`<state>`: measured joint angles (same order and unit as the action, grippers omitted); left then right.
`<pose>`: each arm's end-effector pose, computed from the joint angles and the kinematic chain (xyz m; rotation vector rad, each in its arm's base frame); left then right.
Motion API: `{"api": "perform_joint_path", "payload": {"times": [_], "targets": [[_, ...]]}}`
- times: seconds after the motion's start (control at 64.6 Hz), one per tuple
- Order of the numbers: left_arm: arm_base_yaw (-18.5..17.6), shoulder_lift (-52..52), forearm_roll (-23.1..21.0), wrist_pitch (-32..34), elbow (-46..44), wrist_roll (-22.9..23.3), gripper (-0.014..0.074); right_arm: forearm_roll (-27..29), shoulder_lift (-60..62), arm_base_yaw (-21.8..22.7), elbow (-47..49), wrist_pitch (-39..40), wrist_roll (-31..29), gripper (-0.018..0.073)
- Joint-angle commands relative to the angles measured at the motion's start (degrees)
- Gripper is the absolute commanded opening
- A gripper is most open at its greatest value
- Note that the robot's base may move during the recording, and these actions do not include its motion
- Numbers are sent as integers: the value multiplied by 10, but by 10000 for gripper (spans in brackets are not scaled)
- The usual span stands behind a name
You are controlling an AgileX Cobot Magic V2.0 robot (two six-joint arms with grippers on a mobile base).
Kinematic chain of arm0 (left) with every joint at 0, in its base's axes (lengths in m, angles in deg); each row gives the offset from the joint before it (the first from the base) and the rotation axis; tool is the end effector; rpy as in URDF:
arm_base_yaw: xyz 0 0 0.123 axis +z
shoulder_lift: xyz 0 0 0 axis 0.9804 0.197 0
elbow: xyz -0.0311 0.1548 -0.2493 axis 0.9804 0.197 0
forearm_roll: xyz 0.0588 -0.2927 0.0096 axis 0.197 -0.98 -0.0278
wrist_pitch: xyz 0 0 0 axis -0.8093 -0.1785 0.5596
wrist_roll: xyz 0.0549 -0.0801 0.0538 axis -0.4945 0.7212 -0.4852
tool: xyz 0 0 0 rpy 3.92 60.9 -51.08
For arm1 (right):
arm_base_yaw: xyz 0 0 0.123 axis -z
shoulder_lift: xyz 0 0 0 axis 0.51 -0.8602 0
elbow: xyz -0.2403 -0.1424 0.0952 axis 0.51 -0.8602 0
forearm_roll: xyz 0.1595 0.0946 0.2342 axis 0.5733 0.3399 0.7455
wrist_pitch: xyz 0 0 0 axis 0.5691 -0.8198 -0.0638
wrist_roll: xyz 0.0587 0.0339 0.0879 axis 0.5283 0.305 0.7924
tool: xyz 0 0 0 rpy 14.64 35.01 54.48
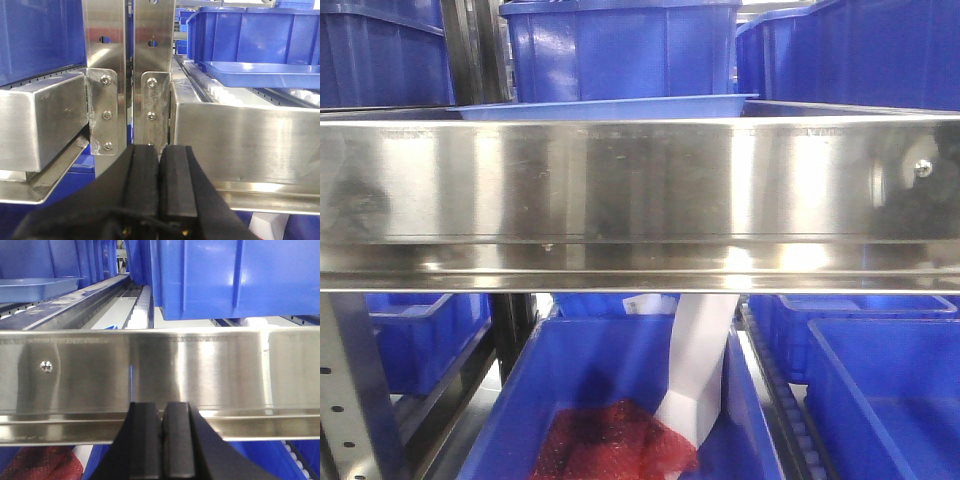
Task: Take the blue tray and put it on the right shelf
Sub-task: 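Open both grippers and withdraw them from the tray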
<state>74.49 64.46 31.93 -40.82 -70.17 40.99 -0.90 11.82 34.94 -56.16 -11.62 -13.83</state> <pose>0.1138 -0.0085 0.1992 0.0424 1.5523 -0.0745 0.1140 -0.0073 0.1900 0.1178 1.6276 0.0122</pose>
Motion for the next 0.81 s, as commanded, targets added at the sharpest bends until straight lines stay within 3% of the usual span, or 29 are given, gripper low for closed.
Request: {"api": "perform_joint_path", "payload": {"times": [0.0,0.79], "targets": [[0,-6,-4,47,18,-2,-49,3,12,3,13,53,0,57],[0,-6,-4,47,18,-2,-49,3,12,3,13,53,0,57]]}}
